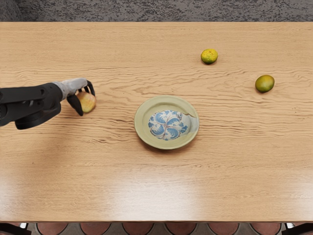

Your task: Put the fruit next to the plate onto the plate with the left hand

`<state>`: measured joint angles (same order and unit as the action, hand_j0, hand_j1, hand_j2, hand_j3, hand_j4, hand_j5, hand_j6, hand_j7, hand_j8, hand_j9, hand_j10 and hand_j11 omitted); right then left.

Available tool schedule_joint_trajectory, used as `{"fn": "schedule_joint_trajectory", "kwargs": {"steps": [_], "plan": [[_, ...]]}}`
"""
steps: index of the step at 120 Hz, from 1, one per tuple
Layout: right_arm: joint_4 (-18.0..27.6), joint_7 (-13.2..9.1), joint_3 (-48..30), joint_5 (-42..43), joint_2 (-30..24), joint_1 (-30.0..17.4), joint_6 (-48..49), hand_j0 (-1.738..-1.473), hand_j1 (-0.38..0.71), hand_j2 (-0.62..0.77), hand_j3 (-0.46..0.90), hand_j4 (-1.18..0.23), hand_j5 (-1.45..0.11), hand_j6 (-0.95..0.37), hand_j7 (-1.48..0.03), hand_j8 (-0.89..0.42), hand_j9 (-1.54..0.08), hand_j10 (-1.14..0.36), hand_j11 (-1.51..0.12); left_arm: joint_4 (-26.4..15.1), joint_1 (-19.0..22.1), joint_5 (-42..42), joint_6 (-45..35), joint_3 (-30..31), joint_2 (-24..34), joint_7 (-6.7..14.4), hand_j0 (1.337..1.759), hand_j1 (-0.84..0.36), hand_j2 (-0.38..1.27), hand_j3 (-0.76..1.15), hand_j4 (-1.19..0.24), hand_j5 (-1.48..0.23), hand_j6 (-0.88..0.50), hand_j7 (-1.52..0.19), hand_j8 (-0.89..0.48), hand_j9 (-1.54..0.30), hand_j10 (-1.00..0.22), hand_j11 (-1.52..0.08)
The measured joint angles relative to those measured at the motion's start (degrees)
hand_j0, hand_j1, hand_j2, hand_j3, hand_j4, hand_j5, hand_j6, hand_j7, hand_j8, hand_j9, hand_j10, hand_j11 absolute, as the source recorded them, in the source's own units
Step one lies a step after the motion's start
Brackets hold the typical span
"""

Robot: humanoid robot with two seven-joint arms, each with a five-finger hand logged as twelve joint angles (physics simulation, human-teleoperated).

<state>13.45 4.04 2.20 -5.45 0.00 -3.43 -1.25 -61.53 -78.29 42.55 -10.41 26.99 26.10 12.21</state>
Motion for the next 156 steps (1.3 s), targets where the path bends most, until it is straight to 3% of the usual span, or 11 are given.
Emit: {"fn": "schedule_joint_trajectory", "kwargs": {"steps": [37, 58, 66, 79, 101, 115, 156], "plan": [[0.0, 0.0, 0.0, 0.0, 0.0, 0.0, 0.0, -1.658, -0.31, -0.01, 0.00, -0.03, -0.04, -0.03, -0.04, -0.03, -0.04, -0.03, -0.04, -2.4, -4.6, -1.8, 0.3, 0.0, -1.6, 0.1, 1.651, -0.24, 0.30, 0.00, -0.40, -0.95, -0.29, -0.97, -0.34, -1.00, -0.73, -1.01], [0.0, 0.0, 0.0, 0.0, 0.0, 0.0, 0.0, -1.658, -0.31, -0.01, 0.00, -0.03, -0.04, -0.03, -0.04, -0.03, -0.04, -0.03, -0.04, -2.7, -7.3, -2.0, 0.4, 0.0, -3.1, 1.2, 1.651, -0.18, 0.25, 0.00, -0.45, -0.98, -0.31, -0.98, -0.36, -1.01, -0.73, -1.01], [0.0, 0.0, 0.0, 0.0, 0.0, 0.0, 0.0, -1.658, -0.31, -0.01, 0.00, -0.03, -0.04, -0.03, -0.04, -0.03, -0.04, -0.03, -0.04, -2.8, -8.6, -2.0, 0.3, -0.1, -3.9, 1.6, 1.652, -0.20, 0.37, 0.00, -0.52, -0.99, -0.34, -0.97, -0.38, -1.00, -0.74, -1.01], [0.0, 0.0, 0.0, 0.0, 0.0, 0.0, 0.0, -1.658, -0.31, -0.01, 0.00, -0.03, -0.04, -0.03, -0.04, -0.03, -0.04, -0.03, -0.04, -2.8, -9.8, -2.4, 0.4, -0.2, -5.5, 2.3, 1.651, -0.16, 0.26, 0.00, -0.56, -1.01, -0.35, -0.98, -0.40, -1.01, -0.74, -1.01], [0.0, 0.0, 0.0, 0.0, 0.0, 0.0, 0.0, -1.658, -0.31, -0.01, 0.00, -0.03, -0.04, -0.03, -0.04, -0.03, -0.04, -0.03, -0.04, -3.2, -11.8, -3.3, 0.4, -0.4, -8.3, 2.6, 1.653, -0.22, 0.46, 0.00, -0.61, -1.03, -0.36, -0.99, -0.40, -1.00, -0.74, -1.00], [0.0, 0.0, 0.0, 0.0, 0.0, 0.0, 0.0, -1.658, -0.31, -0.01, 0.00, -0.03, -0.04, -0.03, -0.04, -0.03, -0.04, -0.03, -0.04, -4.3, -13.1, -4.0, 0.4, -0.7, -10.4, 3.2, 1.653, -0.21, 0.44, 0.00, -0.63, -1.04, -0.36, -0.99, -0.41, -1.00, -0.74, -1.00], [0.0, 0.0, 0.0, 0.0, 0.0, 0.0, 0.0, -1.658, -0.31, -0.01, 0.00, -0.03, -0.04, -0.03, -0.04, -0.03, -0.04, -0.03, -0.04, -8.1, -15.8, -6.1, 0.0, -1.9, -16.0, 5.7, 1.656, -0.33, 0.72, 0.00, -0.69, -1.06, -0.41, -1.01, -0.40, -0.99, -0.75, -0.99]]}}
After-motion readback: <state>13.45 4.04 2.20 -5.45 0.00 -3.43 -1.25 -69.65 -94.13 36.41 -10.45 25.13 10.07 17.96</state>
